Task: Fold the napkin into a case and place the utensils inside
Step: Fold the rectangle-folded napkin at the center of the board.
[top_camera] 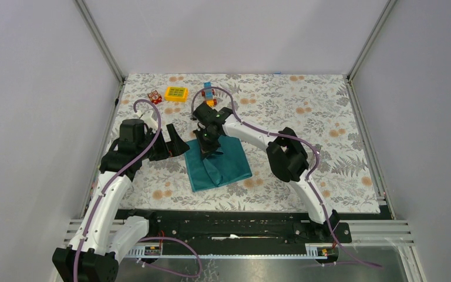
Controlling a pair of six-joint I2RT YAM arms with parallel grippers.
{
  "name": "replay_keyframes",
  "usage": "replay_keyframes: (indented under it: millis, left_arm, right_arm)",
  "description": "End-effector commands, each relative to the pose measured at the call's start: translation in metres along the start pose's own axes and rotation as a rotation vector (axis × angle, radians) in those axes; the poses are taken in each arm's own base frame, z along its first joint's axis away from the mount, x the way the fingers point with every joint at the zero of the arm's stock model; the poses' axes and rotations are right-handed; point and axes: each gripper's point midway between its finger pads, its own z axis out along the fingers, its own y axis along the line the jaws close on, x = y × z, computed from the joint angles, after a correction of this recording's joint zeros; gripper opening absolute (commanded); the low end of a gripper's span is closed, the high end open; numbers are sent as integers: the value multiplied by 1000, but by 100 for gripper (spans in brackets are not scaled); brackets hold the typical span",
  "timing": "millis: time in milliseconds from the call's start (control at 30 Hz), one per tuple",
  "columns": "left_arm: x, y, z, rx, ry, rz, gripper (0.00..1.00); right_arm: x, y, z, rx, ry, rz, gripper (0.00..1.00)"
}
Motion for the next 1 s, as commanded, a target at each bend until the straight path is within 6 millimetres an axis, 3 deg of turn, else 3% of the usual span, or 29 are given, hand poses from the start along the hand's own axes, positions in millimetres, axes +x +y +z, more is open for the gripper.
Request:
replay_keyframes:
  millis: [0,967]
  left_arm:
    - [-6,-1,1,7,-33,9,99]
    - [-5,-1,2,9,-29,8,99]
  right_arm:
    - [-10,13,0,-24,-23,-4,0]
    - [-13,26,20,-92,3,52,1]
